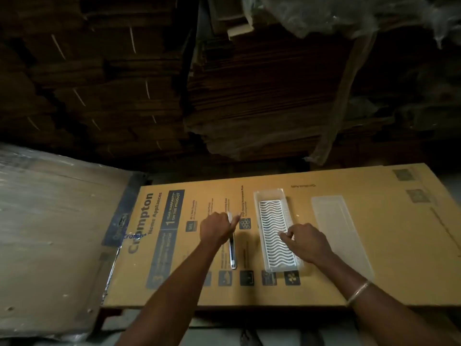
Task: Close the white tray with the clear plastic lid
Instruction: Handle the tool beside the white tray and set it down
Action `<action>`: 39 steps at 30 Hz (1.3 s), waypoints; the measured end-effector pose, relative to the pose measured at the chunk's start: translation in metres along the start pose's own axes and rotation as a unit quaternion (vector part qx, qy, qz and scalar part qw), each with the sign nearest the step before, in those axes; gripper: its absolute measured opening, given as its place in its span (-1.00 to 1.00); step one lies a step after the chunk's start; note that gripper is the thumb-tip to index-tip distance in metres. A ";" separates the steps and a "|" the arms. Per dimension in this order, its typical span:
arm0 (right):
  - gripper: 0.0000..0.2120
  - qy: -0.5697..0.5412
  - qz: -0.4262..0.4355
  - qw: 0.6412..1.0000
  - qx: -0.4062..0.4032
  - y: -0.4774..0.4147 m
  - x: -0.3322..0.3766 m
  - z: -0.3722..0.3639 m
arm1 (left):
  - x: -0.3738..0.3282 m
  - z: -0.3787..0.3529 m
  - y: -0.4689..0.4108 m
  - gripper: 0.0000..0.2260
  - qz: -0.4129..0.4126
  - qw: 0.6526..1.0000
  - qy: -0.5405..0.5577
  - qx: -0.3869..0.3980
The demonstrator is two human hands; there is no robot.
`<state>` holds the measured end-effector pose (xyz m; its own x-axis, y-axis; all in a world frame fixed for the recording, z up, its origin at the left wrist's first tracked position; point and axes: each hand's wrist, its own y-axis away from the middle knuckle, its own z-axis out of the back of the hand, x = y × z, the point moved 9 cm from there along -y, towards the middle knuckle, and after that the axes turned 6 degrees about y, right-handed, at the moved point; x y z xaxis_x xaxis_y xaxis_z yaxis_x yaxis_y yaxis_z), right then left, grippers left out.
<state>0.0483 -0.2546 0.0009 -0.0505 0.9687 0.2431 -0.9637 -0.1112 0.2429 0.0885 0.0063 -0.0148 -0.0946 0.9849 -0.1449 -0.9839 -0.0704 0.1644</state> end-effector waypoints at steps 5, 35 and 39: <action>-0.59 -0.013 -0.043 0.998 0.043 0.008 -0.021 -0.017 | 0.005 -0.043 0.007 -0.56 0.023 0.996 -0.024 0.084; -0.49 -0.025 -0.039 0.999 -0.011 0.005 -0.043 -0.017 | 0.027 -0.109 -0.025 -0.73 0.130 0.945 0.274 0.120; -0.44 -0.034 -0.033 0.999 -0.013 -0.001 -0.040 -0.015 | 0.010 -0.073 -0.024 -0.65 0.094 0.884 0.446 0.102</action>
<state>0.0479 -0.2904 -0.0231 0.0304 0.9565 0.2903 -0.9706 -0.0410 0.2370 0.1003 0.0064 -0.0912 -0.4250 0.4363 -0.7931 -0.8987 -0.0990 0.4272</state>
